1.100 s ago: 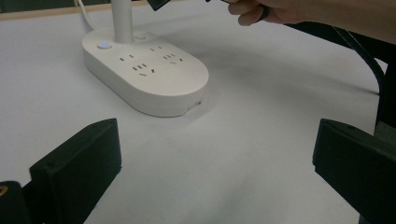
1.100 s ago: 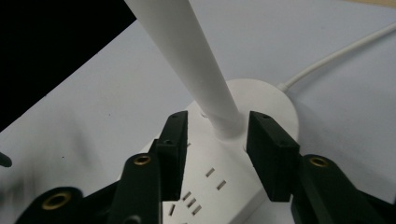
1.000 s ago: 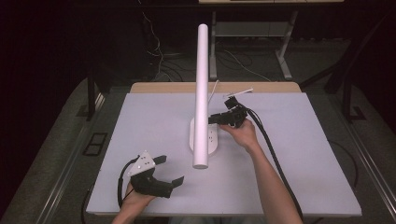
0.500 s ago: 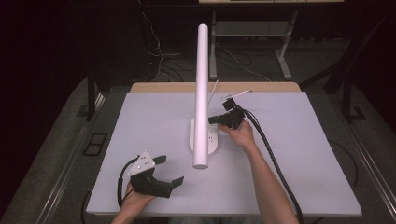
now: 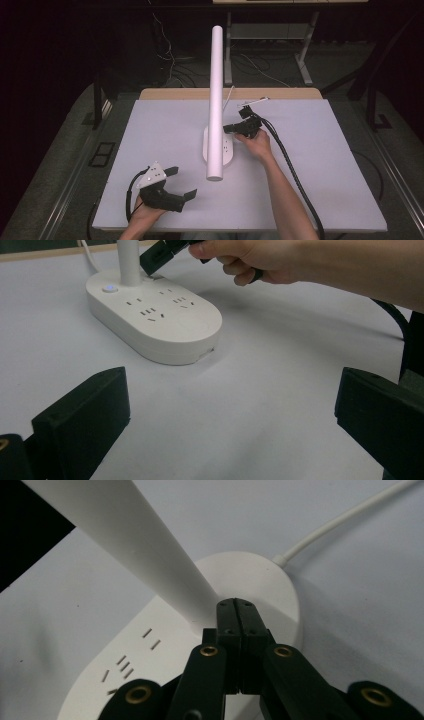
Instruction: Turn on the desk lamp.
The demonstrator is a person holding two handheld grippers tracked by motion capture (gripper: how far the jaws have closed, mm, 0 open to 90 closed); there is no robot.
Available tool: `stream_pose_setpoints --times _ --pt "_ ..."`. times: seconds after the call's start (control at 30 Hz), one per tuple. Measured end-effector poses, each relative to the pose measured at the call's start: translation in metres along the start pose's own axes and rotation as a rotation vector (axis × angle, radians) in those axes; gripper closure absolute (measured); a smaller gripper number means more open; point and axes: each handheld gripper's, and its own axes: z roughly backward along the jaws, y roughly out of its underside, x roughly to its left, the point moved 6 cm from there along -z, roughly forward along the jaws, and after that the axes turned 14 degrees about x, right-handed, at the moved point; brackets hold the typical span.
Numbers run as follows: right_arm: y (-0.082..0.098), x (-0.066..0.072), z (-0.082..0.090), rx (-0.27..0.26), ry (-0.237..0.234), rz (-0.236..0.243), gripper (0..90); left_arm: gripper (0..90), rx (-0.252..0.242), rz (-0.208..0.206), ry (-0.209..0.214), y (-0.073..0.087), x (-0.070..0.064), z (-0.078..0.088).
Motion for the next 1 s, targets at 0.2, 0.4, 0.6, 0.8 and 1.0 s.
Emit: stream_pose_setpoints --times 0.2,0.4,0.6,0.8,1.0 --pt "0.001 -0.0012 -0.0016 -0.004 0.007 0.015 89.4 0.2 0.0 -0.001 0.001 0.0 0.0001 0.0004" --pt "0.0009 -0.0005 -0.0026 -0.005 0.01 0.012 89.6 0.2 0.001 -0.005 0.001 0.0 -0.0014 0.0001" --pt "0.0021 -0.002 -0.0036 -0.008 0.004 0.007 89.8 0.3 0.001 -0.002 0.001 0.0002 -0.0016 0.0" --pt "0.0032 -0.0015 -0.0038 -0.022 0.003 0.015 89.7 0.3 0.002 -0.003 0.001 0.0003 -0.0017 -0.0004" --pt "0.0027 -0.0015 -0.0015 -0.014 -0.011 -0.003 89.5 0.3 0.007 -0.006 0.0 0.0003 -0.0007 -0.0015"
